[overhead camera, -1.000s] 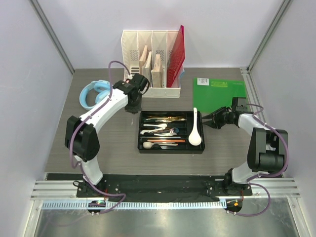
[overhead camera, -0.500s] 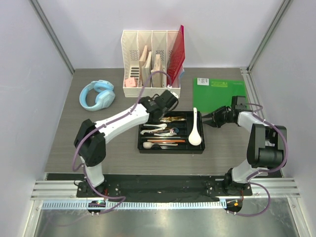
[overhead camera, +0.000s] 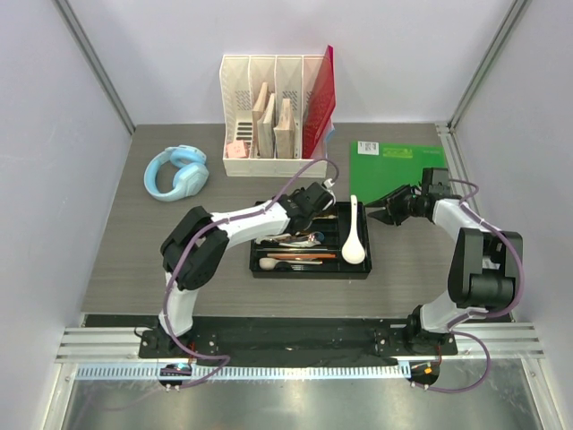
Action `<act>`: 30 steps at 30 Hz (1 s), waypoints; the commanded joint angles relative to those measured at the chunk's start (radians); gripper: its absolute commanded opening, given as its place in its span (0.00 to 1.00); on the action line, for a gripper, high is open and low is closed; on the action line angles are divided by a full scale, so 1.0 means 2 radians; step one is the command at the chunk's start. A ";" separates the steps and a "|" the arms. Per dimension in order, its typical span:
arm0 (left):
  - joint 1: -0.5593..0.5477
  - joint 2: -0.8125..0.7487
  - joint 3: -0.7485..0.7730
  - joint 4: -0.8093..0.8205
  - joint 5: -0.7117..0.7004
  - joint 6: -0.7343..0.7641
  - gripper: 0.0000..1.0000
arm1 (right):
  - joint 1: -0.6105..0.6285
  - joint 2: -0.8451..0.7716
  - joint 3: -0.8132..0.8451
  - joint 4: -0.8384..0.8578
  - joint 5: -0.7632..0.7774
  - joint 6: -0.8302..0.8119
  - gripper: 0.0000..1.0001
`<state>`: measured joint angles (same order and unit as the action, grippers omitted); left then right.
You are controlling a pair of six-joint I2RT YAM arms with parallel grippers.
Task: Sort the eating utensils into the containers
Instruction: Place the knife in the storage box.
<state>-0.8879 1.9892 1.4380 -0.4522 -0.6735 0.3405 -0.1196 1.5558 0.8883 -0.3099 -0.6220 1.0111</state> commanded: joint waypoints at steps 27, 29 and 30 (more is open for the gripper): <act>-0.013 0.008 -0.030 0.103 0.011 0.058 0.24 | 0.002 -0.059 -0.052 -0.009 -0.019 -0.001 0.36; -0.014 0.003 -0.031 0.103 0.008 0.051 0.24 | 0.002 -0.061 -0.053 -0.010 -0.018 -0.001 0.36; -0.014 0.001 -0.030 0.103 -0.001 0.048 0.24 | 0.002 -0.062 -0.054 -0.010 -0.018 -0.001 0.36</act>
<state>-0.9108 2.0315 1.3697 -0.2798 -0.6533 0.4736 -0.1196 1.4784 0.7849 -0.3302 -0.6418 1.0012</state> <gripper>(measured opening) 0.235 0.365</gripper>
